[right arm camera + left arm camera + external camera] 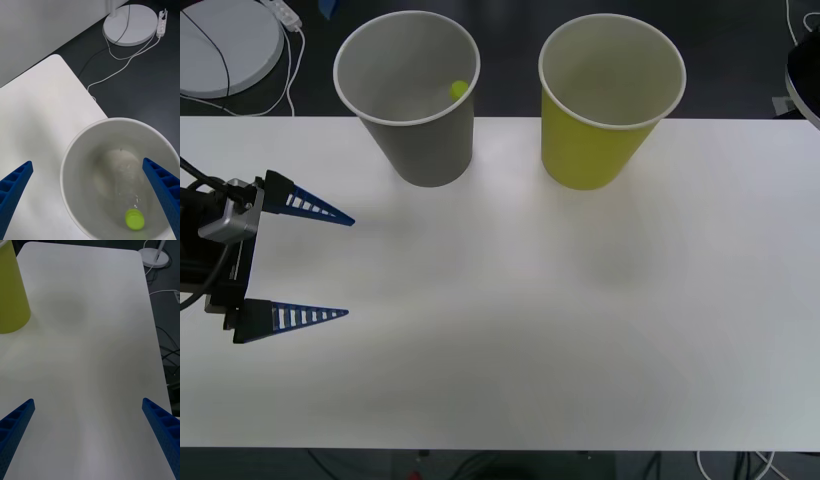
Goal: Put the can into the green bin and the plastic bottle into the gray bin
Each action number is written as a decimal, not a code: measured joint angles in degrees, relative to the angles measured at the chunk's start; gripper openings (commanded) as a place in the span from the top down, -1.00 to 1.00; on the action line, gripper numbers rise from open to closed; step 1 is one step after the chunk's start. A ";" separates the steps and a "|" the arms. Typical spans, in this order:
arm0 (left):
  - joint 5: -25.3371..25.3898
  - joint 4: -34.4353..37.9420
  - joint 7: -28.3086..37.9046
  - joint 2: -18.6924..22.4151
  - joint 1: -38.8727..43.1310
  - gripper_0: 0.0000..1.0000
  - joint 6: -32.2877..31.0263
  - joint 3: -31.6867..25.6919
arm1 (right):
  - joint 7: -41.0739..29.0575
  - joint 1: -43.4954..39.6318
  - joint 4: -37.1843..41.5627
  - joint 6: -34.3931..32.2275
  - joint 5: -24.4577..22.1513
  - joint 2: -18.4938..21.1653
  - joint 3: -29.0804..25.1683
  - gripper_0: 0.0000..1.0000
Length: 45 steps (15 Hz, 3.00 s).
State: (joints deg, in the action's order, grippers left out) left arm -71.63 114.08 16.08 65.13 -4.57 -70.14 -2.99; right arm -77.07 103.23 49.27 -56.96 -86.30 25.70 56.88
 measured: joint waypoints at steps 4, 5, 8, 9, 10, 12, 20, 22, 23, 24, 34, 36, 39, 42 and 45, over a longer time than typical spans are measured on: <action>0.00 0.00 0.00 0.00 0.00 -1.00 0.00 0.00 | 1.39 -3.19 5.92 -0.07 0.28 3.41 -1.73 -1.00; 0.00 0.00 0.00 0.00 0.00 -1.00 0.00 0.00 | 1.67 -4.19 7.64 -0.07 0.35 4.42 -2.20 -1.00; 0.00 0.00 0.00 0.00 0.00 -1.00 0.00 0.00 | 2.08 -7.36 13.85 -0.07 -0.07 7.58 -3.69 -1.00; 0.00 0.00 0.00 0.00 0.00 -1.00 0.00 0.00 | 2.08 -8.62 16.65 -0.07 -0.21 9.08 -4.23 -1.00; 0.00 0.00 0.00 0.00 0.00 -1.00 0.00 0.00 | 2.08 -10.02 19.74 -0.08 -0.24 10.71 -4.87 -1.00; 0.00 0.00 0.00 0.00 0.00 -1.00 0.00 0.00 | 2.08 -12.75 25.03 -0.08 -0.28 13.46 -6.25 -1.00; 0.00 0.00 0.00 0.00 0.00 -1.00 0.00 0.00 | 2.15 -24.01 44.45 1.81 -0.54 23.92 -11.66 -1.00; 0.00 0.00 0.00 0.00 0.00 -1.00 0.00 0.00 | 2.96 -27.66 49.06 2.96 -0.71 26.23 -13.45 -1.00; 0.00 0.00 0.00 0.00 0.00 -1.00 0.00 0.00 | 3.84 -29.64 50.90 3.19 -0.77 27.17 -14.61 -1.00; 0.00 0.00 0.00 0.00 0.00 -1.00 0.00 0.00 | 4.79 -31.62 52.65 3.33 -0.78 28.07 -15.86 -1.00; 0.00 0.00 0.00 0.00 0.00 -1.00 0.00 0.00 | 12.87 -55.24 69.83 4.30 -0.93 34.83 -30.98 -1.00; 0.00 0.00 0.00 0.00 0.00 -1.00 0.00 0.00 | 13.71 -60.41 73.15 4.31 -1.46 35.67 -34.45 -1.00; 0.00 0.00 0.00 0.00 0.00 -1.00 0.00 0.00 | 15.12 -67.69 76.79 4.30 -1.95 36.34 -38.68 -1.00; 0.00 0.00 0.00 0.00 0.00 -1.00 0.00 0.00 | 16.89 -73.24 79.02 4.32 -2.34 36.43 -41.42 -1.00; 0.00 0.00 0.00 0.00 0.00 -1.00 0.00 0.00 | 19.29 -77.97 80.70 4.26 -2.45 36.47 -43.72 -1.00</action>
State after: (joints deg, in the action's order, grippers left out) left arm -71.63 114.08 16.08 65.13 -4.57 -70.14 -2.99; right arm -57.77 25.26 129.97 -52.70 -88.76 62.17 13.16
